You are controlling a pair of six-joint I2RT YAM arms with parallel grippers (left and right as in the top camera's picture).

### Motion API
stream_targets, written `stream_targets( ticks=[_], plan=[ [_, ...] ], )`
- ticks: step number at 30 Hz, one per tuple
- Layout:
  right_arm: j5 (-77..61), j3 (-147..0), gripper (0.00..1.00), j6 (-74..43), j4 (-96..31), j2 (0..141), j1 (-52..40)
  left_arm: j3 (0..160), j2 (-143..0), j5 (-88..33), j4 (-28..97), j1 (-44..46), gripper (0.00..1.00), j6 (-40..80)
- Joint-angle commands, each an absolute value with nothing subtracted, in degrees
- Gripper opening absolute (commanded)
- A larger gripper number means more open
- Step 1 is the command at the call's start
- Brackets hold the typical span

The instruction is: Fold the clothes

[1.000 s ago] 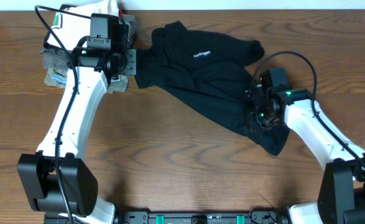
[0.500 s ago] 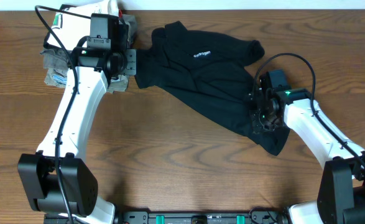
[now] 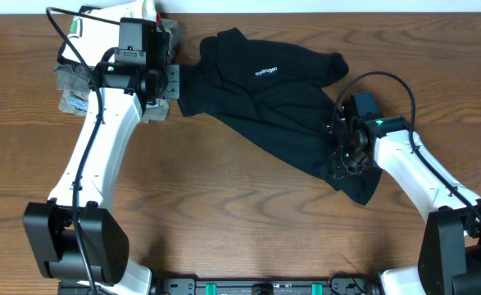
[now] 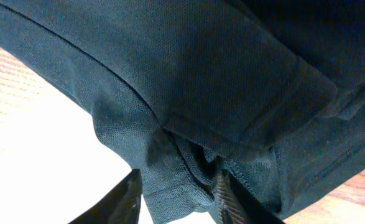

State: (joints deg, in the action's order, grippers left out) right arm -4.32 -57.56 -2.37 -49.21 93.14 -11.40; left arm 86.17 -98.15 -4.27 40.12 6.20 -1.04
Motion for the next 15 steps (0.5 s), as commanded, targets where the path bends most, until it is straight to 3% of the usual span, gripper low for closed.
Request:
stream_targets(
  ticks=[1,4,11,15],
  plan=[
    [-4.56,-56.75,0.41,-2.0,-49.06,93.03,-11.92,87.55,-98.5,-3.36,40.29,5.96,0.06,-0.32],
    [-5.37,-55.11,0.4,-1.19,-48.84,93.03,-11.94,87.55,-98.5,-3.36,40.29,5.96,0.06,-0.32],
    [-7.53,-53.19,0.24,-0.75,-46.54,93.01,-11.97,87.55,-98.5,-3.36,40.27,5.98,0.06,-0.32],
    [-7.51,-53.28,0.23,-0.75,-45.5,93.01,-11.97,87.55,-98.5,-3.36,40.27,5.98,0.06,-0.32]
  ],
)
